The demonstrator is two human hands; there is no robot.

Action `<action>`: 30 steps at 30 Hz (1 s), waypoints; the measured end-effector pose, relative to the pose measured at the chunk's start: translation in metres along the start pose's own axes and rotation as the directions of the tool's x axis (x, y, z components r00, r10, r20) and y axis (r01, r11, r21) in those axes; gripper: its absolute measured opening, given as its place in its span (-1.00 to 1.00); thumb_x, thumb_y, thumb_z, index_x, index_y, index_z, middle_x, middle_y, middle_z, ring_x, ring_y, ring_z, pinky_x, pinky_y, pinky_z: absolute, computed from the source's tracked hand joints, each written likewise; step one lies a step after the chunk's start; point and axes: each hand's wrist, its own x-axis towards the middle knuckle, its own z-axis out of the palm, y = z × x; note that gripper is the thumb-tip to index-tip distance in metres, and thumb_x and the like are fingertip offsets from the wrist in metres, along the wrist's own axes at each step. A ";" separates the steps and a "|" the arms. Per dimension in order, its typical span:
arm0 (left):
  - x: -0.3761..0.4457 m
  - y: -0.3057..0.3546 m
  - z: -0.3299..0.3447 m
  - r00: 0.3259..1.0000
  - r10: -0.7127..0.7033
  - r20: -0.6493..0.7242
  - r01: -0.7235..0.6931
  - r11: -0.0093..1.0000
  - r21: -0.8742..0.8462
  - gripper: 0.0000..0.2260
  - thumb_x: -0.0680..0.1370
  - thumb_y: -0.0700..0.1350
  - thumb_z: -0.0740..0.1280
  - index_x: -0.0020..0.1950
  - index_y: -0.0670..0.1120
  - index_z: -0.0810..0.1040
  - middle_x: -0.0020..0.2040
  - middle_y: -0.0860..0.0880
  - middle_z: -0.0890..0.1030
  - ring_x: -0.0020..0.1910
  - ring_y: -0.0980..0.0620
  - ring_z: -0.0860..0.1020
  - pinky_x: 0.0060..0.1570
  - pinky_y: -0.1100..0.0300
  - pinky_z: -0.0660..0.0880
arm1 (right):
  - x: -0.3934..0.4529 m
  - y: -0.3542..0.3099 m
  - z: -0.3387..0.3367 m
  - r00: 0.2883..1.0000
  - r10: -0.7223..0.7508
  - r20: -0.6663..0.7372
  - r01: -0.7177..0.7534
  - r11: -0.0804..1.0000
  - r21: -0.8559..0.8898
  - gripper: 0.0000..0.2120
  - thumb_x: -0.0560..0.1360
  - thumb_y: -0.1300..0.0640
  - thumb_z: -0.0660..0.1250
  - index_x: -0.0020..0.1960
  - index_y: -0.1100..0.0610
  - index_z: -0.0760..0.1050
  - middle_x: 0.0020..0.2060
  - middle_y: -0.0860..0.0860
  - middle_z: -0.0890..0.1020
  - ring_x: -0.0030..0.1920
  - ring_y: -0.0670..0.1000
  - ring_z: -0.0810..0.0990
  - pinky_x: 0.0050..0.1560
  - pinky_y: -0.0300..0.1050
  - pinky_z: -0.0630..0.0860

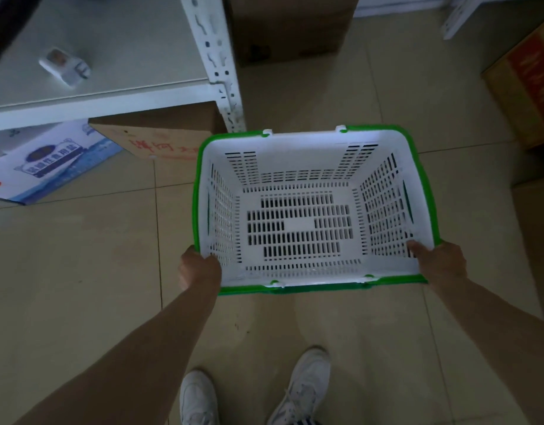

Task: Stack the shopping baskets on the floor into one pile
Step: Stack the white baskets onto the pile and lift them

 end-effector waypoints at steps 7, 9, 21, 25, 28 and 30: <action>-0.028 0.059 0.055 0.991 0.117 0.063 -0.115 0.993 -0.026 -0.77 0.53 -0.33 0.24 0.15 -0.25 0.56 0.08 -0.24 0.64 0.05 -0.22 0.62 0.00 0.04 0.57 | 0.053 0.026 -0.051 0.997 0.038 -0.067 -0.038 0.999 0.004 -0.58 0.47 -0.04 0.43 -0.08 0.36 0.50 -0.23 0.27 0.53 -0.25 0.20 0.54 -0.23 0.01 0.47; -0.036 0.076 0.071 0.986 0.149 0.080 -0.149 0.989 -0.005 -0.76 0.53 -0.33 0.22 0.16 -0.24 0.56 0.05 -0.20 0.64 0.06 -0.20 0.62 -0.06 0.11 0.53 | 0.071 0.030 -0.064 0.997 0.038 -0.070 -0.037 0.999 0.019 -0.56 0.47 -0.05 0.43 -0.07 0.37 0.50 -0.21 0.29 0.54 -0.24 0.22 0.54 -0.23 0.02 0.47; -0.013 0.161 0.128 0.986 0.168 0.014 -0.167 0.983 -0.076 -0.73 0.56 -0.29 0.25 0.25 -0.27 0.51 0.20 -0.23 0.60 0.15 -0.21 0.61 0.02 0.13 0.53 | 0.160 -0.022 -0.085 0.999 -0.049 0.019 0.041 0.950 0.310 -0.48 0.41 -0.38 0.26 -0.12 0.11 0.46 -0.18 0.15 0.52 -0.09 0.19 0.53 0.11 0.23 0.56; 0.002 0.175 0.130 0.984 0.180 0.005 -0.177 0.972 -0.155 -0.71 0.58 -0.16 0.30 0.28 -0.22 0.51 0.19 -0.21 0.62 0.12 -0.20 0.62 0.10 0.01 0.58 | 0.177 -0.045 -0.074 0.997 -0.072 0.007 0.066 0.943 0.326 -0.37 0.45 -0.44 0.13 -0.12 0.17 0.46 -0.27 0.14 0.45 -0.15 0.17 0.50 -0.05 0.19 0.54; 0.009 0.185 0.131 0.982 0.188 -0.025 -0.190 0.972 -0.140 -0.54 0.58 0.17 0.23 0.17 -0.23 0.52 0.02 -0.18 0.60 0.00 -0.17 0.61 0.01 0.01 0.57 | 0.183 -0.062 -0.068 0.996 -0.084 -0.013 0.084 0.950 0.300 -0.46 0.52 -0.38 0.06 -0.23 0.10 0.39 -0.34 0.10 0.37 -0.25 0.12 0.43 -0.15 0.10 0.43; 0.013 0.195 0.133 0.987 0.151 -0.051 -0.155 0.983 -0.102 -0.36 0.53 0.36 0.10 0.11 -0.22 0.51 0.00 -0.21 0.60 -0.01 -0.21 0.62 0.02 -0.06 0.59 | 0.187 -0.074 -0.067 0.997 -0.078 -0.010 0.078 0.953 0.291 -0.36 0.44 -0.47 0.01 -0.14 0.12 0.40 -0.28 0.13 0.42 -0.19 0.15 0.47 -0.07 0.17 0.51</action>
